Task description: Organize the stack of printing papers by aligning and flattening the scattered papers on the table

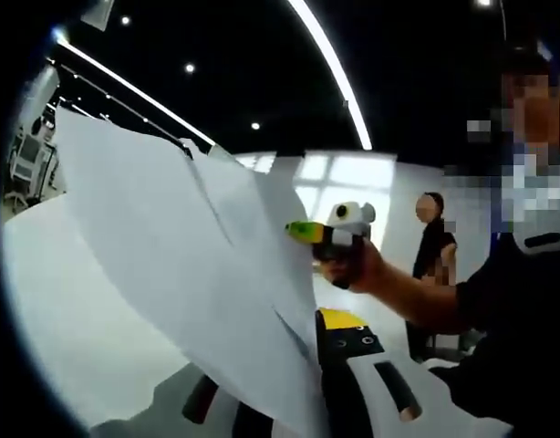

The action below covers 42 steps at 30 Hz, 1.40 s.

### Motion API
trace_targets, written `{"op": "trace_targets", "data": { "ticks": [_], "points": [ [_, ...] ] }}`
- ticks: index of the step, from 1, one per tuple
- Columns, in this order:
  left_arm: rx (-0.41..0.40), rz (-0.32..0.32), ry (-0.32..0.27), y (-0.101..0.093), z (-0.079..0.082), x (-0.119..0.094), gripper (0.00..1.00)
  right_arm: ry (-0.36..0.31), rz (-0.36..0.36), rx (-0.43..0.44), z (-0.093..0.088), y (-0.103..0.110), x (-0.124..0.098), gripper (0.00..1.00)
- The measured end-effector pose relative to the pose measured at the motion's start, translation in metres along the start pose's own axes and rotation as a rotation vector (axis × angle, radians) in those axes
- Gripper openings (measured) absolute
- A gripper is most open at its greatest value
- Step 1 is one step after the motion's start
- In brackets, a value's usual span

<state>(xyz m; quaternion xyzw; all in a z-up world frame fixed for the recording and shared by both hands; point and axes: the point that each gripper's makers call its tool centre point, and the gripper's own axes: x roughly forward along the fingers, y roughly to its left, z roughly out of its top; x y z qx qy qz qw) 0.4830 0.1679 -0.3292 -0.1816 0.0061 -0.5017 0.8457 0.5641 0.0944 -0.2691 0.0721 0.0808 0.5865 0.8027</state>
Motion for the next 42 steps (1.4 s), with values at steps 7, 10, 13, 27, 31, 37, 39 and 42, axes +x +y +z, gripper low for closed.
{"op": "trace_targets", "data": {
  "ticks": [7,10,13,27,31,37,39,42],
  "points": [
    [0.001,0.001,-0.002,0.004,0.001,0.0,0.18,0.015,0.026,0.0,-0.005,0.008,0.012,0.0],
    [0.001,0.001,-0.004,0.008,0.003,-0.001,0.2,0.023,0.035,-0.005,-0.006,0.01,0.015,0.0],
    [-0.003,-0.004,-0.004,0.013,0.004,-0.002,0.22,0.026,0.038,-0.011,-0.006,0.011,0.014,0.0],
    [-0.011,-0.018,0.003,0.01,0.003,-0.002,0.25,0.023,0.051,-0.013,-0.007,0.015,0.016,0.0],
    [-0.011,-0.015,0.002,0.013,0.004,-0.003,0.25,0.024,0.062,0.0,-0.01,0.018,0.02,0.0],
    [-0.009,-0.014,0.001,0.01,0.003,-0.003,0.25,0.022,0.084,0.011,-0.01,0.025,0.025,0.0],
    [-0.012,-0.013,-0.002,0.011,0.003,-0.002,0.25,0.021,0.092,0.016,-0.01,0.027,0.026,0.0],
    [-0.013,-0.01,-0.005,0.013,0.004,-0.003,0.25,0.018,0.099,0.024,-0.01,0.03,0.028,0.0]
  ]
}}
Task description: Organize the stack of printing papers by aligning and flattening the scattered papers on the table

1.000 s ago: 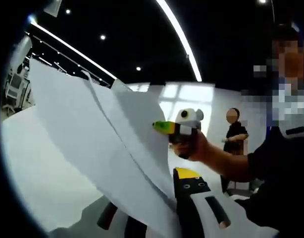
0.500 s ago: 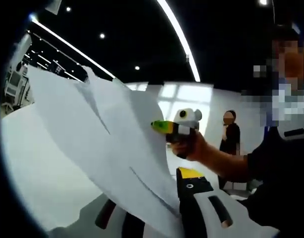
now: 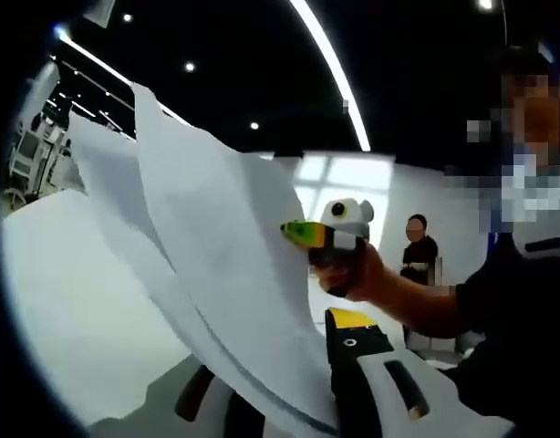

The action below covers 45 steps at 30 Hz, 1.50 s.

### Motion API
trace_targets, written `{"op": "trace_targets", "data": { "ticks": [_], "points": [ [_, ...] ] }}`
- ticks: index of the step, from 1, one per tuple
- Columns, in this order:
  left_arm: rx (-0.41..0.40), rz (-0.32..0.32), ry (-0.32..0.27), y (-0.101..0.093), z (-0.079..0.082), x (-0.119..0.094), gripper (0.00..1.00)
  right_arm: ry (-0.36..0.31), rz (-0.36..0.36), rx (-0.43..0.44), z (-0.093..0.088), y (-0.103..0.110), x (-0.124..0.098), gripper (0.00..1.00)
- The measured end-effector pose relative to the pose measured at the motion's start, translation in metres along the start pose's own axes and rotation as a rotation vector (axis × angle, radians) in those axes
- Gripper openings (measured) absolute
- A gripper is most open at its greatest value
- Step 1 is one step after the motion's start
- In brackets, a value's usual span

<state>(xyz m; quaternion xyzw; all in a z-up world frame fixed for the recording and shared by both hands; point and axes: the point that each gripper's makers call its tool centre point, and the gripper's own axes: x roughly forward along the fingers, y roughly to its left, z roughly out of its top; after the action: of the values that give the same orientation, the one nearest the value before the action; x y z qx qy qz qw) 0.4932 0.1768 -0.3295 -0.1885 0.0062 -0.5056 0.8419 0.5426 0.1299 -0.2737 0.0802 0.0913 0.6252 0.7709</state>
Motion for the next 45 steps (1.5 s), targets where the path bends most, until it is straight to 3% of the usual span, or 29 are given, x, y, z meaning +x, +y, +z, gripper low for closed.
{"op": "trace_targets", "data": {
  "ticks": [14,32,45],
  "points": [
    [0.02,0.016,0.007,0.0,-0.001,0.001,0.22,0.002,0.01,0.033,-0.007,0.002,0.007,0.0],
    [0.099,0.05,0.041,-0.011,-0.01,0.006,0.07,0.006,-0.002,0.045,-0.013,-0.001,0.008,0.0],
    [0.128,0.071,0.045,-0.018,-0.011,0.008,0.06,0.018,-0.022,-0.009,-0.011,-0.001,0.005,0.0]
  ]
}}
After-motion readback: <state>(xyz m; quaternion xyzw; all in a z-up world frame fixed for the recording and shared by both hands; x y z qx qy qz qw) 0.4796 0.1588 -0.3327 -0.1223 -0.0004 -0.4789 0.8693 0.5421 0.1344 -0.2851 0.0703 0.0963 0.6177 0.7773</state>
